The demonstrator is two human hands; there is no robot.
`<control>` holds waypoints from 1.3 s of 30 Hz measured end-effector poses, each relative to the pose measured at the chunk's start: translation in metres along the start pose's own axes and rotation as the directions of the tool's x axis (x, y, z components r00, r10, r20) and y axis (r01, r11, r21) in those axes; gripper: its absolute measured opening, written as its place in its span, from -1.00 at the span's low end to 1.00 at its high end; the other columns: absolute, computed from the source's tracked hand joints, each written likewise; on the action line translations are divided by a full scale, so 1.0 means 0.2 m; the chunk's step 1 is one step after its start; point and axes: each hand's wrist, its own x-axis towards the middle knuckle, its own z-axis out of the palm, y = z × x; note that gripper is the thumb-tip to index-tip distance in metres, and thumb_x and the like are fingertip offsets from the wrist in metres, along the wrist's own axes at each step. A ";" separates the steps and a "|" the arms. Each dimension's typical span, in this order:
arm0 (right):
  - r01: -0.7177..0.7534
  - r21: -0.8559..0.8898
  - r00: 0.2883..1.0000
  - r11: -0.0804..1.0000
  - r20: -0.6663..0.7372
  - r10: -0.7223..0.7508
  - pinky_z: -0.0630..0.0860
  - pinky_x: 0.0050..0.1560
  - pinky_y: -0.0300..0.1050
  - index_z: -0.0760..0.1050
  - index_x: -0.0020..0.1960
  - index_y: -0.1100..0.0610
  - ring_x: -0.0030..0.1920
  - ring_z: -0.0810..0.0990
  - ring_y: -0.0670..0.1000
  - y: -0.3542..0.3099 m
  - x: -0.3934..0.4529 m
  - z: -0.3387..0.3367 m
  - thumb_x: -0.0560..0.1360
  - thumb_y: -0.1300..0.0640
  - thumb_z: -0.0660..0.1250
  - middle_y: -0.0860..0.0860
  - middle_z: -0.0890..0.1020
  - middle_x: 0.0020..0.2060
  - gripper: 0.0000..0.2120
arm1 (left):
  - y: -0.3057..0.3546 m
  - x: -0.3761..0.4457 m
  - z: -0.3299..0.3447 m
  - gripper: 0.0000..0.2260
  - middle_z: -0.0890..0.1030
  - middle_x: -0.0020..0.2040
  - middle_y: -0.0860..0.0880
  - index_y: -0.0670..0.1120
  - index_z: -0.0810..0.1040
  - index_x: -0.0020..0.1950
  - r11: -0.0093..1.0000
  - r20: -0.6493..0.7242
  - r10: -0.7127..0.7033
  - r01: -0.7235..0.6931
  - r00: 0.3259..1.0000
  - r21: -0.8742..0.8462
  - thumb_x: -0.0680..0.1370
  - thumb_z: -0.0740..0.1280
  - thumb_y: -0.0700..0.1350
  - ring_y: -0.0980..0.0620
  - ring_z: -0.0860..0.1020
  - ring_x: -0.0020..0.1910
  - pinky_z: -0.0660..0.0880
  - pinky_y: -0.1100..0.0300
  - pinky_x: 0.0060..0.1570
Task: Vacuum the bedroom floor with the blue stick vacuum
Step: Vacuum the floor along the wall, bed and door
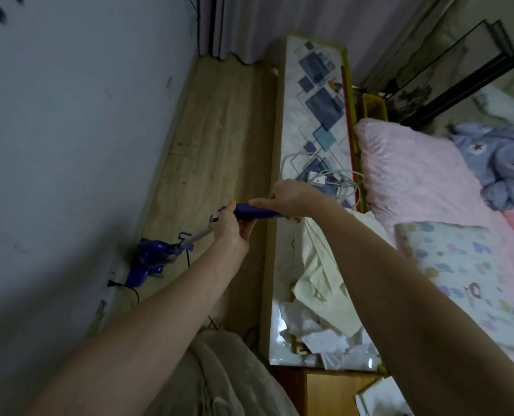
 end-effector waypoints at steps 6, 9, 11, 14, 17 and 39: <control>0.039 0.006 0.999 0.999 0.032 -0.039 0.52 -0.28 -0.14 0.52 -0.19 0.20 -0.39 0.60 0.03 0.07 0.04 -0.04 0.51 -0.41 0.08 0.08 0.61 -0.38 -0.34 | -0.05 0.05 0.06 -0.47 0.62 0.07 -0.18 -0.13 0.32 0.44 0.998 -0.054 0.069 -0.069 0.996 -0.008 0.52 0.39 -0.05 -0.07 0.65 -0.11 0.56 0.21 -0.44; 0.079 -0.016 0.996 0.997 0.037 -0.079 0.51 -0.32 -0.17 0.55 -0.19 0.20 -0.41 0.60 0.03 0.09 0.07 -0.03 0.50 -0.42 0.07 0.10 0.64 -0.37 -0.31 | -0.08 0.06 0.06 -0.48 0.64 0.06 -0.16 -0.11 0.34 0.42 0.997 -0.047 0.066 -0.067 0.997 -0.024 0.51 0.41 -0.03 -0.06 0.66 -0.06 0.61 0.17 -0.29; 0.096 -0.057 0.995 0.994 0.016 -0.095 0.52 -0.30 -0.16 0.57 -0.18 0.20 -0.39 0.63 0.04 0.08 0.11 -0.04 0.48 -0.45 0.06 0.11 0.67 -0.35 -0.29 | -0.07 0.07 0.06 -0.47 0.64 0.05 -0.16 -0.10 0.32 0.42 0.994 -0.052 0.083 -0.087 0.995 -0.065 0.51 0.41 -0.05 -0.07 0.67 -0.07 0.62 0.15 -0.23; 0.112 -0.071 0.994 0.991 -0.001 -0.112 0.54 -0.31 -0.15 0.57 -0.20 0.21 -0.43 0.62 0.04 0.04 0.12 -0.06 0.50 -0.43 0.05 0.09 0.64 -0.40 -0.29 | -0.06 0.08 0.07 -0.50 0.63 0.05 -0.15 -0.09 0.34 0.41 0.987 -0.064 0.113 -0.120 0.992 -0.106 0.51 0.40 -0.06 -0.07 0.66 -0.07 0.62 0.12 -0.14; 0.124 -0.059 0.992 0.990 -0.027 -0.126 0.52 -0.29 -0.13 0.52 -0.25 0.18 -0.47 0.53 -0.01 0.00 0.10 -0.05 0.52 -0.40 0.06 0.03 0.56 -0.45 -0.34 | -0.05 0.08 0.06 -0.52 0.61 0.05 -0.15 -0.08 0.35 0.39 0.977 -0.087 0.148 -0.159 0.985 -0.140 0.51 0.41 -0.07 -0.06 0.65 -0.07 0.62 0.10 -0.12; 0.179 -0.003 0.982 0.984 0.056 -0.178 0.57 -0.36 -0.14 0.53 -0.23 0.21 -0.51 0.60 0.04 -0.09 0.06 -0.05 0.52 -0.39 0.09 0.13 0.62 -0.45 -0.34 | 0.00 0.03 -0.05 -0.59 0.61 -0.01 -0.18 -0.15 0.40 0.31 0.976 -0.089 0.180 -0.189 0.980 -0.104 0.52 0.39 -0.08 -0.10 0.64 -0.07 0.63 0.05 -0.16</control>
